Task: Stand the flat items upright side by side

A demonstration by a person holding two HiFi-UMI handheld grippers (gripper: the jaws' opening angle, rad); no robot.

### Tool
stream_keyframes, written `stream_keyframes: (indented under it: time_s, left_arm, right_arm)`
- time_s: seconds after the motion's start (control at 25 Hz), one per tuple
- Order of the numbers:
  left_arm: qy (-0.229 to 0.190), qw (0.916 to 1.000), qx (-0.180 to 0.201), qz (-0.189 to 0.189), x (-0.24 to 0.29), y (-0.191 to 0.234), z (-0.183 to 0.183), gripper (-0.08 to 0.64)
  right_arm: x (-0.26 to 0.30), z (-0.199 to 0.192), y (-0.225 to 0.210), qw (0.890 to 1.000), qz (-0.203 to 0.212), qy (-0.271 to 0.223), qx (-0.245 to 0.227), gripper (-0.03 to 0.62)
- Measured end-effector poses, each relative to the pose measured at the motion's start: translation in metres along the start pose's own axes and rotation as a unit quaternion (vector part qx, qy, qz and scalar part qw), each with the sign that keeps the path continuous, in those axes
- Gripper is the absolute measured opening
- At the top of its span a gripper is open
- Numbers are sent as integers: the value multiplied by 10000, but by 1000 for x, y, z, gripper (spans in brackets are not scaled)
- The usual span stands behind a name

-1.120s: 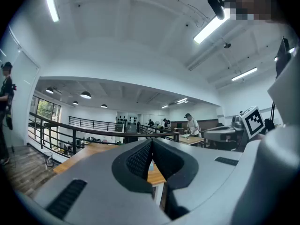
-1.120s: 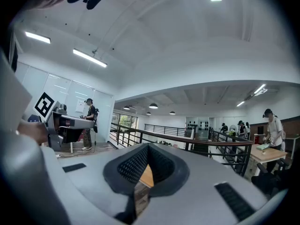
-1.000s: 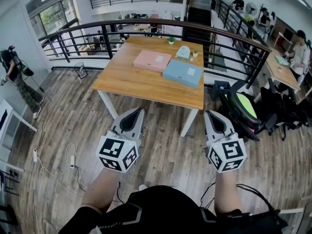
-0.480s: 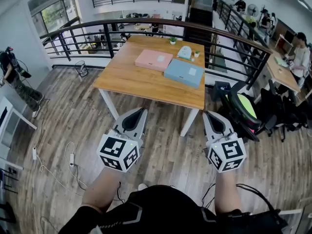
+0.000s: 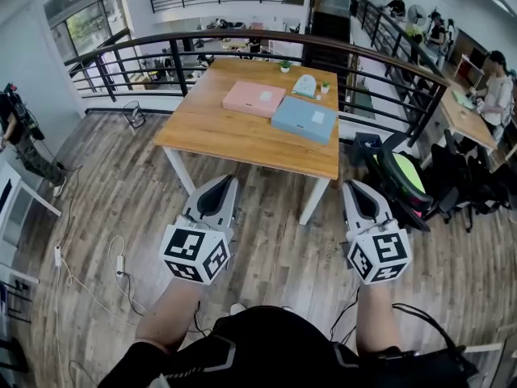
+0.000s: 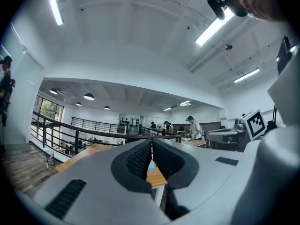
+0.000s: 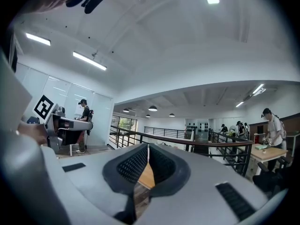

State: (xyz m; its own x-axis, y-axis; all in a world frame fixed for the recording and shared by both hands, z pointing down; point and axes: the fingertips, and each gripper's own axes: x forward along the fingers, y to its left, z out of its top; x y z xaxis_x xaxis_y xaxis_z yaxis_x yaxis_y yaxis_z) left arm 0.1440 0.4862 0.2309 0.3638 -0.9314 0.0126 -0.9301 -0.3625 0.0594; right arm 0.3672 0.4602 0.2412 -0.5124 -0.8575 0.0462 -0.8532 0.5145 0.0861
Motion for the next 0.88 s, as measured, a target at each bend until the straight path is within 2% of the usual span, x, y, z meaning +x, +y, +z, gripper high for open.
stream_keyframes:
  time_s: [0.2, 0.36, 0.4, 0.44, 0.52, 0.64, 0.72, 0.88]
  left_arm:
    - [-4, 10000, 86, 47, -4, 4, 1, 31]
    - [26, 10000, 19, -64, -6, 4, -1, 35]
    - [46, 9999, 66, -120, -6, 3, -2, 51]
    - [64, 9997, 122, -190, -7, 2, -2, 96]
    - [106, 9991, 229, -342, -9, 1, -3, 189]
    - [181, 9978, 370, -517, -10, 0, -7, 280]
    - [205, 9972, 442, -559, -11, 1, -9, 305]
    - [226, 9969, 447, -600, -15, 10, -12, 327]
  right_arm:
    - [1, -3, 1, 9999, -62, 63, 66, 21]
    - [3, -3, 5, 9999, -109, 85, 89, 40]
    - [3, -2, 6, 9998, -112, 86, 103, 44]
    - [4, -1, 7, 9998, -110, 82, 112, 56]
    - [5, 2, 11, 9999, -93, 60, 112, 95]
    - [7, 4, 15, 9999, -71, 26, 123, 236]
    - [8, 3, 17, 9999, -84, 24, 149, 286]
    - [12, 4, 24, 9998, -105, 24, 140, 324]
